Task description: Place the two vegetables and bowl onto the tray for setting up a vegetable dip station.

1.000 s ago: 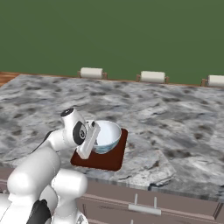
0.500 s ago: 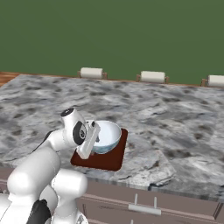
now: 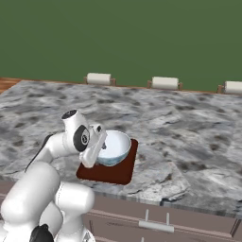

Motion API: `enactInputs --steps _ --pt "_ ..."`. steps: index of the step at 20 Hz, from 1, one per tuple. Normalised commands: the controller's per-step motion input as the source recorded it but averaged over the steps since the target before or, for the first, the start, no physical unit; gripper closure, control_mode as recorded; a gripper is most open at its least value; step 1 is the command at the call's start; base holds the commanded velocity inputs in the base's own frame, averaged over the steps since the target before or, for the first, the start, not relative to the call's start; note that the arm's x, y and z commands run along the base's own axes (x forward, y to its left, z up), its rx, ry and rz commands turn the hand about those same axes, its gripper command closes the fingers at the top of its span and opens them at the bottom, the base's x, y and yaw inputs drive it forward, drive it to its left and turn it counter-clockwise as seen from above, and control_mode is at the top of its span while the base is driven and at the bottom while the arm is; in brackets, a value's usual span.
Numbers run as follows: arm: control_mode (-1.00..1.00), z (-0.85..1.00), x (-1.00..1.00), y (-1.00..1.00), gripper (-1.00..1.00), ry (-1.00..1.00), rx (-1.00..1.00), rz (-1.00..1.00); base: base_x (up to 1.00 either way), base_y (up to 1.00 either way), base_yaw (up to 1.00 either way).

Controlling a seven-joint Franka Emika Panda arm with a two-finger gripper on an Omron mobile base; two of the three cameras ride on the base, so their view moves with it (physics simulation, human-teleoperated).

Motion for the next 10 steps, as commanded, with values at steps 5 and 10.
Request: enactInputs --steps 5,10 --pt "-1.0 0.62 -0.38 0.0 -1.0 0.0 0.0 0.0 0.0 0.0 0.0" --pt "-1.0 0.58 -0.55 0.0 -1.0 0.0 0.0 0.0 0.0 0.0 0.0"
